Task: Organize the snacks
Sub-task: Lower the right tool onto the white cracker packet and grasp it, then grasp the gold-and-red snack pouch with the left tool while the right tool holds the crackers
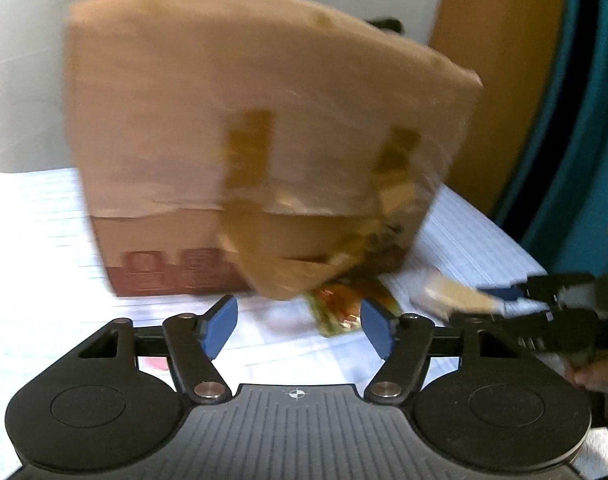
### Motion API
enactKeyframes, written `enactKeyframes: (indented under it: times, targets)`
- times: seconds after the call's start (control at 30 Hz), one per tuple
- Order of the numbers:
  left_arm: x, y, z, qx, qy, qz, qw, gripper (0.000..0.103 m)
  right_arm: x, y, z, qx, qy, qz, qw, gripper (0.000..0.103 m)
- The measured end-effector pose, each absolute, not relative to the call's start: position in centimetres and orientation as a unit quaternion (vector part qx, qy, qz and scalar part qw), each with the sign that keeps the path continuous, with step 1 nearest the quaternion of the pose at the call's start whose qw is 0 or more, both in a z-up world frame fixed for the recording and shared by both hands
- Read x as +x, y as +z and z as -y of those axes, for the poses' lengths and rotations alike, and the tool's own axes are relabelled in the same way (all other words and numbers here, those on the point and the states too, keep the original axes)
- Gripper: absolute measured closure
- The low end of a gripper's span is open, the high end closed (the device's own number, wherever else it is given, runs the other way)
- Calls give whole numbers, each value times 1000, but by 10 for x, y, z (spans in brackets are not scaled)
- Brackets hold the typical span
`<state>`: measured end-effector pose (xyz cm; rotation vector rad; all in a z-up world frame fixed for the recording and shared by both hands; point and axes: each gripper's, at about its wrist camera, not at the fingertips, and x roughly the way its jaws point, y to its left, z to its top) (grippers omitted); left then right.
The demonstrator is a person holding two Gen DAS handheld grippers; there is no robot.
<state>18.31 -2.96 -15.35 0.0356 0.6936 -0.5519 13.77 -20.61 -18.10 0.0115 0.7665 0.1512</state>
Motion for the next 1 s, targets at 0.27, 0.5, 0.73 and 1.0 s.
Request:
enactKeyframes:
  times: [0.27,0.5,0.73,1.0]
  targets:
    - [207,-173,92,91,-330,-348,873,41,141,-187,228,36,-23,-337,941,47]
    - [232,-185,123,105,-354,-354,859,42,135,-197,238,65,-35,-326,942,47]
    - [241,-197,132,111,-375,-369,843,42,135,-197,236,63,-36,-321,944,47]
    - [234,-203,129,119,-364,-370,847,42,134,-199,238,66,-35,-319,945,47]
